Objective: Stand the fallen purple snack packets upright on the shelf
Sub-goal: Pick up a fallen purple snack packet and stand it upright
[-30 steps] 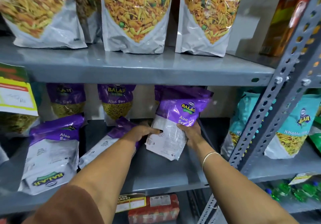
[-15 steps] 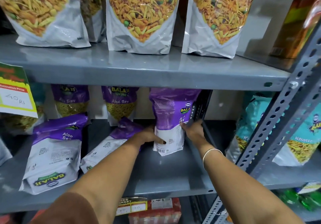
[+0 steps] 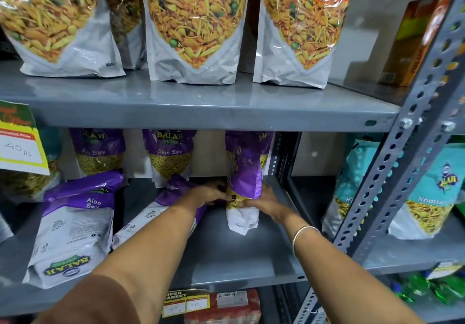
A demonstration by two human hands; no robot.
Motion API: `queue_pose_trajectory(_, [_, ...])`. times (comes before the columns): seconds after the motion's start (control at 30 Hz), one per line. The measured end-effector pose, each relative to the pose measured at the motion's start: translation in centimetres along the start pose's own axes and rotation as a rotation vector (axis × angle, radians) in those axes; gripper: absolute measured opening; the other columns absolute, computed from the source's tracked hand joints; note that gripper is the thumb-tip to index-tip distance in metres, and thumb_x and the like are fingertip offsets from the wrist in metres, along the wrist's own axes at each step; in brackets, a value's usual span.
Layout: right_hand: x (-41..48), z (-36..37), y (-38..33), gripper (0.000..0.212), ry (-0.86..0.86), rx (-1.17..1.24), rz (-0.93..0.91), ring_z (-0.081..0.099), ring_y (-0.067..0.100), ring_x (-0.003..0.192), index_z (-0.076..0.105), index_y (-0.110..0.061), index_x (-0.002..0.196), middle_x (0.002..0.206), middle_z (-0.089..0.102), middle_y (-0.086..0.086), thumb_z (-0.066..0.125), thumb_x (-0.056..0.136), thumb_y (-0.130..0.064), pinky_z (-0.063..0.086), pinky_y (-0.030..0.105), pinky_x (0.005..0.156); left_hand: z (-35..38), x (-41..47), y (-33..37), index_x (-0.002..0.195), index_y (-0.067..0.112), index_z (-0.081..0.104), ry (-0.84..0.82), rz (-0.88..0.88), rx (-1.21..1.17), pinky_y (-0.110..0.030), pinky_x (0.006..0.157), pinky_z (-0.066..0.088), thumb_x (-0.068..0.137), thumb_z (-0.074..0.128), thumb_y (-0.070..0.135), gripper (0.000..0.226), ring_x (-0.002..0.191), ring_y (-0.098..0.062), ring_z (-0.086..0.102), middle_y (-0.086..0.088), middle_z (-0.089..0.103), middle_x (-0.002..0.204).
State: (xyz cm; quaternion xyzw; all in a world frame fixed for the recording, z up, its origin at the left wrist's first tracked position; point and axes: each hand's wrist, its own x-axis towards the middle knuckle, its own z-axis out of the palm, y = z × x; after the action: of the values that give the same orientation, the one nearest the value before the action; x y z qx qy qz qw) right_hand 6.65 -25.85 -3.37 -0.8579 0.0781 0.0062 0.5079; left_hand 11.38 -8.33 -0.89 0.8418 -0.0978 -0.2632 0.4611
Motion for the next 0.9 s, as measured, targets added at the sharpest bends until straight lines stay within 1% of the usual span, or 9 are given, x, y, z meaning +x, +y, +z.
queue_pose_trajectory(0.1, [-0.5,-2.1,-0.5,0.064,-0.225,0.105,0.067,0.057,0.029,0.119,0.061,-0.009,0.117,0.127,0.063,0.016,0.076,0.055,-0.003,0.04,0.04,0.109,-0.6,0.4,0.1,0.09,0.006,0.063,0.079,0.086,0.024,-0.021,0.076,0.048,0.072,0.078,0.01,0.023,0.091,-0.02,0.058,-0.011,0.064,0.094])
queue_pose_trajectory(0.2, [0.1,-3.9,-0.8,0.051,-0.339,0.057,0.152,0.051,0.025,0.124,0.058,-0.018,0.112,0.123,0.062,0.006,0.067,0.067,0.004,0.035,0.038,0.111,-0.3,0.3,0.5,0.127,-0.002,0.044,0.075,0.099,-0.015,-0.025,0.094,0.041,0.07,0.077,0.003,0.066,0.119,-0.024,0.053,-0.012,0.057,0.128])
queue_pose_trajectory(0.33, [0.5,-5.0,-1.2,0.05,-0.141,-0.044,0.146,0.054,0.023,0.1,0.049,-0.014,0.123,0.106,0.059,0.003,0.061,0.079,0.006,0.048,0.03,0.074,0.6,0.6,0.9,0.136,0.0,0.031,0.133,0.138,-0.154,-0.025,0.098,0.039,0.068,0.074,-0.011,0.081,0.128,-0.026,0.047,-0.014,0.049,0.137])
queue_pose_trajectory(0.43, [0.6,-4.8,-0.9,0.024,0.171,-0.133,0.101,0.048,0.011,0.056,0.05,-0.013,0.099,0.066,0.052,-0.002,0.06,0.08,-0.004,0.046,0.026,0.051,0.9,1.0,0.6,0.134,0.003,0.036,0.201,0.154,-0.158,-0.036,0.108,0.041,0.052,0.087,0.005,0.097,0.126,-0.026,0.051,-0.012,0.052,0.138])
queue_pose_trajectory(0.5, [0.5,-4.5,-0.6,0.03,0.16,-0.039,0.101,0.047,0.007,0.056,0.051,-0.011,0.103,0.067,0.052,-0.001,0.06,0.078,0.004,0.048,0.022,0.054,1.2,1.8,-0.1,0.134,0.004,0.041,0.203,0.157,-0.175,-0.039,0.107,0.042,0.05,0.089,0.009,0.096,0.125,-0.027,0.052,-0.013,0.055,0.136])
queue_pose_trajectory(0.6, [-0.4,-4.5,-0.7,0.063,-0.048,0.263,0.002,0.06,0.016,0.083,0.042,-0.004,0.125,0.103,0.061,0.01,0.062,0.071,0.021,0.053,0.011,0.061,1.2,1.1,0.2,0.133,0.004,0.04,0.211,0.159,-0.174,-0.035,0.105,0.043,0.058,0.085,0.004,0.087,0.125,-0.028,0.052,-0.012,0.055,0.134])
queue_pose_trajectory(0.67, [-0.7,-4.4,-1.0,0.067,-0.096,0.381,-0.059,0.06,0.023,0.1,0.039,-0.009,0.125,0.113,0.06,0.011,0.066,0.071,0.019,0.056,0.017,0.073,1.2,0.9,0.6,0.134,0.004,0.037,0.203,0.152,-0.191,-0.032,0.104,0.042,0.061,0.083,0.002,0.087,0.126,-0.028,0.051,-0.013,0.054,0.135])
queue_pose_trajectory(0.8, [-0.7,-3.4,-1.8,0.049,-0.044,0.441,-0.099,0.06,0.027,0.104,0.052,-0.021,0.1,0.109,0.063,0.01,0.069,0.07,0.014,0.05,0.041,0.096,1.4,0.9,0.8,0.134,0.004,0.044,0.151,0.149,-0.191,-0.035,0.106,0.043,0.058,0.085,0.008,0.086,0.124,-0.028,0.053,-0.015,0.055,0.137])
queue_pose_trajectory(0.9, [-1.0,-2.7,-1.8,0.05,0.029,0.467,-0.101,0.058,0.027,0.104,0.05,-0.022,0.095,0.111,0.062,0.013,0.069,0.069,0.016,0.047,0.045,0.097,1.9,0.9,0.5,0.128,0.003,0.052,0.209,0.151,-0.159,-0.04,0.106,0.043,0.046,0.084,0.026,0.092,0.122,-0.028,0.055,-0.016,0.058,0.134])
